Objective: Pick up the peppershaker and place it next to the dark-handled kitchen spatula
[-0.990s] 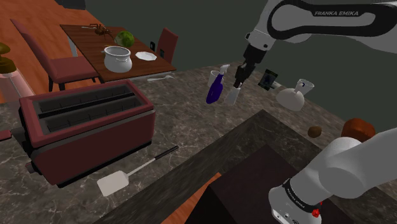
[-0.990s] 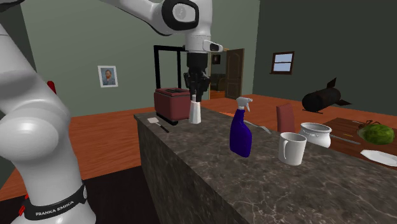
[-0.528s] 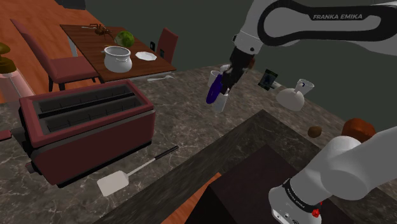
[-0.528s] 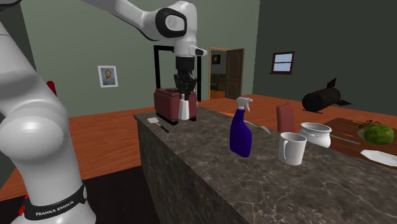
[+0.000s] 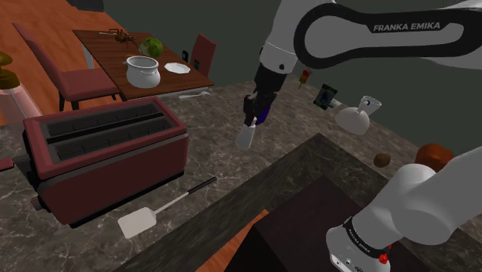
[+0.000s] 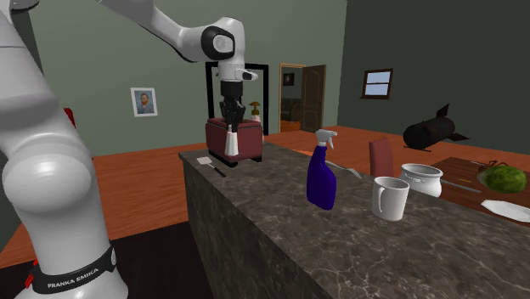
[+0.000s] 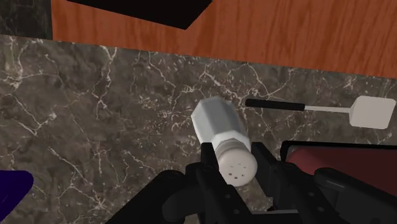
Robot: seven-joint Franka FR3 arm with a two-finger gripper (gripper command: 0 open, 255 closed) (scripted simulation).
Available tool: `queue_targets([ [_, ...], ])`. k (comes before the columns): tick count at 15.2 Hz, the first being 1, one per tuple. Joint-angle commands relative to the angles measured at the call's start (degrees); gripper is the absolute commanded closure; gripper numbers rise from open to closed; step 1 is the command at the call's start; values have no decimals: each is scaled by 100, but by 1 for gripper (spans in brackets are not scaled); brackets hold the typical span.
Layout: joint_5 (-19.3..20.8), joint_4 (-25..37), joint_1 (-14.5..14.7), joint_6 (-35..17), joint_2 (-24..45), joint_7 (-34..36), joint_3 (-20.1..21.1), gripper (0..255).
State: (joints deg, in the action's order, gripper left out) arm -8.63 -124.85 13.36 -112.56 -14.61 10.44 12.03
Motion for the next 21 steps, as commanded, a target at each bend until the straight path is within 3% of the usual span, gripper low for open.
queue_targets([
  [1,0,116,96,-92,176,280,181,255],
  [10,302,1040,559,-314,1230,1633,943,255],
  [21,1291,3001,1467,-131,3097,3313,1450,255],
])
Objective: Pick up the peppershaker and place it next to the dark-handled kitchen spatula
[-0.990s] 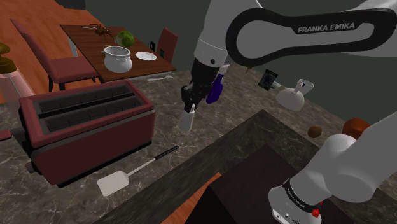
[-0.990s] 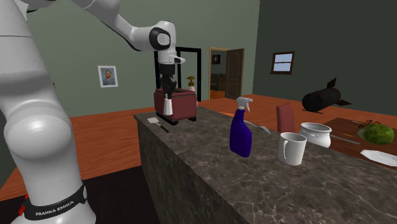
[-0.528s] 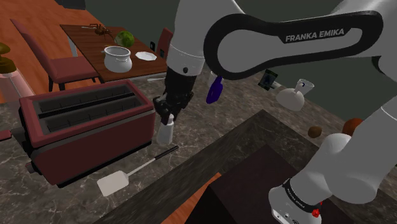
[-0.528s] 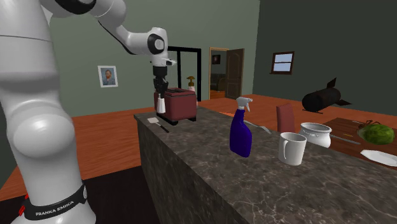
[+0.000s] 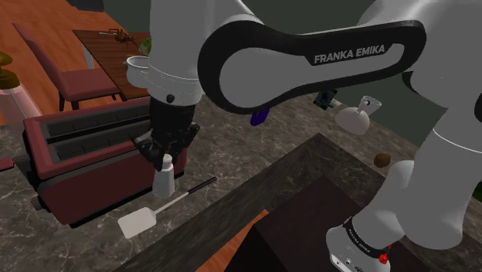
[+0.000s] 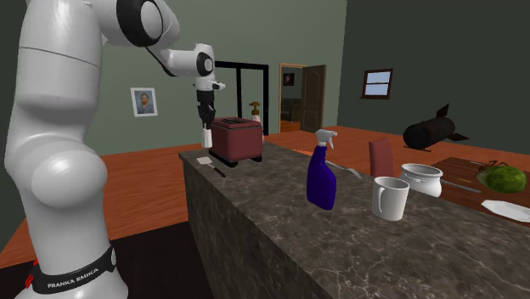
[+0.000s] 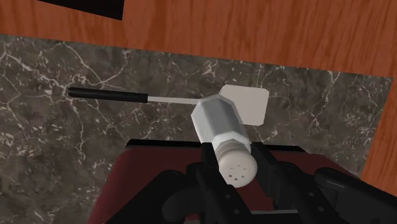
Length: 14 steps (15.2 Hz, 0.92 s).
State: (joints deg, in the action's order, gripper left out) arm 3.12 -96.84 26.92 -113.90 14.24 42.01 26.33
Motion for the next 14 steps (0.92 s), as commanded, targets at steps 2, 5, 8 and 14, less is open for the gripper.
queue_targets([
  [2,319,687,353,123,611,417,36,255],
  [5,609,1530,763,367,1249,757,18,255],
  [8,877,2566,1230,710,1963,1025,-39,255],
  [14,1135,3809,1789,1022,2886,1220,-159,255],
])
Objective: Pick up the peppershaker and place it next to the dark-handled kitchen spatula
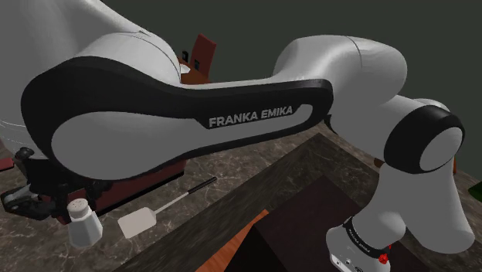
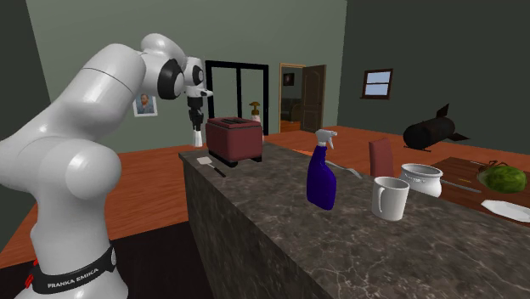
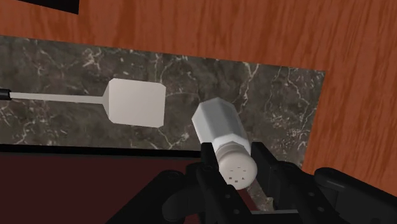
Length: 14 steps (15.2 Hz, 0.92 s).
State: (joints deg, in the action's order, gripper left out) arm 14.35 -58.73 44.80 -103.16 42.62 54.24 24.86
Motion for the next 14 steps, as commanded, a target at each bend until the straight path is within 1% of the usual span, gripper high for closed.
queue_targets([
  [1,14,-87,-14,-132,45,3,-12,255],
  [10,59,-699,-104,-783,106,52,-41,255],
  [14,64,-738,-108,-831,116,55,-45,255],
])
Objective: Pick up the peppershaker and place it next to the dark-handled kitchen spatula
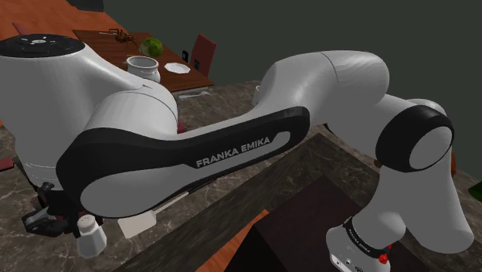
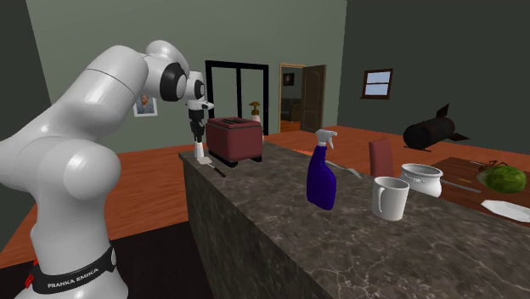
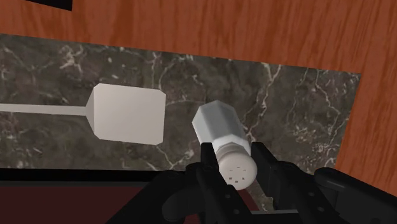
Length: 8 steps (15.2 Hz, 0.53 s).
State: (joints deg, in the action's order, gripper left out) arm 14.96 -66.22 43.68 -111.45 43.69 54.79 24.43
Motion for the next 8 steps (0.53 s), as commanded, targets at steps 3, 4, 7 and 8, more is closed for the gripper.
queue_targets([
  [3,2,11,4,-2,9,0,-2,255],
  [4,2,11,4,-2,9,0,-2,255],
  [7,2,12,4,-1,10,0,-2,0],
  [8,2,12,4,-1,10,0,-2,0],
])
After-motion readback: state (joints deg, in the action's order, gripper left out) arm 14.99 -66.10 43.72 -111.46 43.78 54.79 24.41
